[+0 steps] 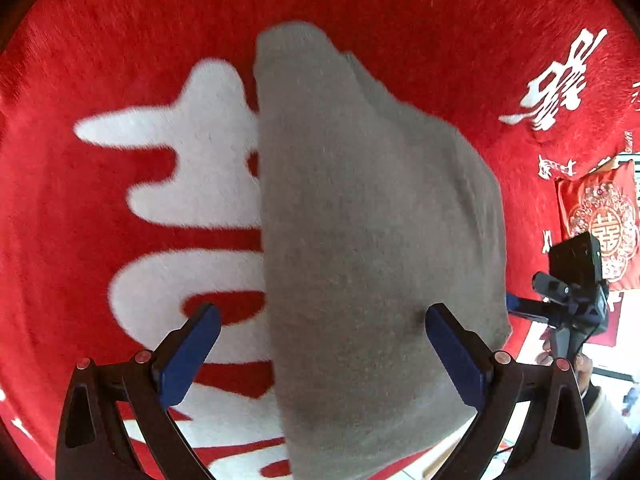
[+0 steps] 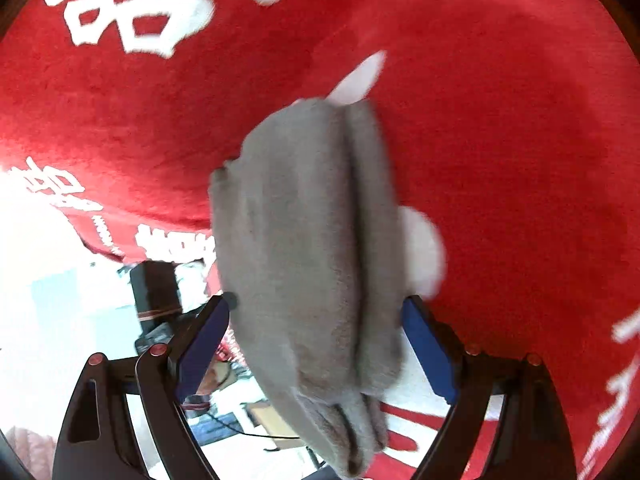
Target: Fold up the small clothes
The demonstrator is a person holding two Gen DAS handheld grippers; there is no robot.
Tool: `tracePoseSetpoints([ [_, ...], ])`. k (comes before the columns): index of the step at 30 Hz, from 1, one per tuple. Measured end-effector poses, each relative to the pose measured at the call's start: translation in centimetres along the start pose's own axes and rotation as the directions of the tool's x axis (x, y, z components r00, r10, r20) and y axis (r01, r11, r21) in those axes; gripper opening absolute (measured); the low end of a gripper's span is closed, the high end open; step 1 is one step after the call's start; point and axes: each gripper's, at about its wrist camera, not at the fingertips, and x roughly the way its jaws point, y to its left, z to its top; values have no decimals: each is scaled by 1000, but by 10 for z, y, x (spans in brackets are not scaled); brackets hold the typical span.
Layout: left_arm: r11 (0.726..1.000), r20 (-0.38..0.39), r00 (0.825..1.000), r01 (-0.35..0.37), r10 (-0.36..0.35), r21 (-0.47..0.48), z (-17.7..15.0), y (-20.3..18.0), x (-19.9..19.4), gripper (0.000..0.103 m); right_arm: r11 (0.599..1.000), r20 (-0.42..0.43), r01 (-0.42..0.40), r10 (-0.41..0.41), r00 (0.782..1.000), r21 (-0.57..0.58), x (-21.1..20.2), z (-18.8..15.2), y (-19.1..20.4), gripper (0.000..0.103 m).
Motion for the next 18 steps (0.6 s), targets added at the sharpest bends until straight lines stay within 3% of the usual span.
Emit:
tracePoseSetpoints([
  [5,1000,10,1000,13,-13,5,2,-22,17,102,998,-46,-9,6,999,-63,33,6,19,90],
  [8,998,17,998,-57,56,22,4,-33,25,102,998,-38,11,-14,999,-61,41,5,24,89],
  [10,996,21,997,-77,76,37,4,-37,27,103,997,-35,52,-54,998,-50,42,4,24,74],
  [11,996,22,997,-76,75,37,3,-37,27,103,996,-44,85,-86,995,-42,44,2,22,48],
  [12,997,23,997,-74,73,32,3,-37,26,102,994,-49,100,-101,994,-34,44,0,20,34],
  [13,997,33,997,-76,75,21,3,-37,25,99,997,-42,78,-79,996,-21,43,-3,19,34],
  [16,997,70,994,-79,78,7,-2,-38,17,79,999,-20,29,-30,999,-27,40,-10,32,33],
  [18,997,90,994,-72,69,26,-7,-41,7,59,999,-19,-19,18,1000,-30,38,-16,43,33],
])
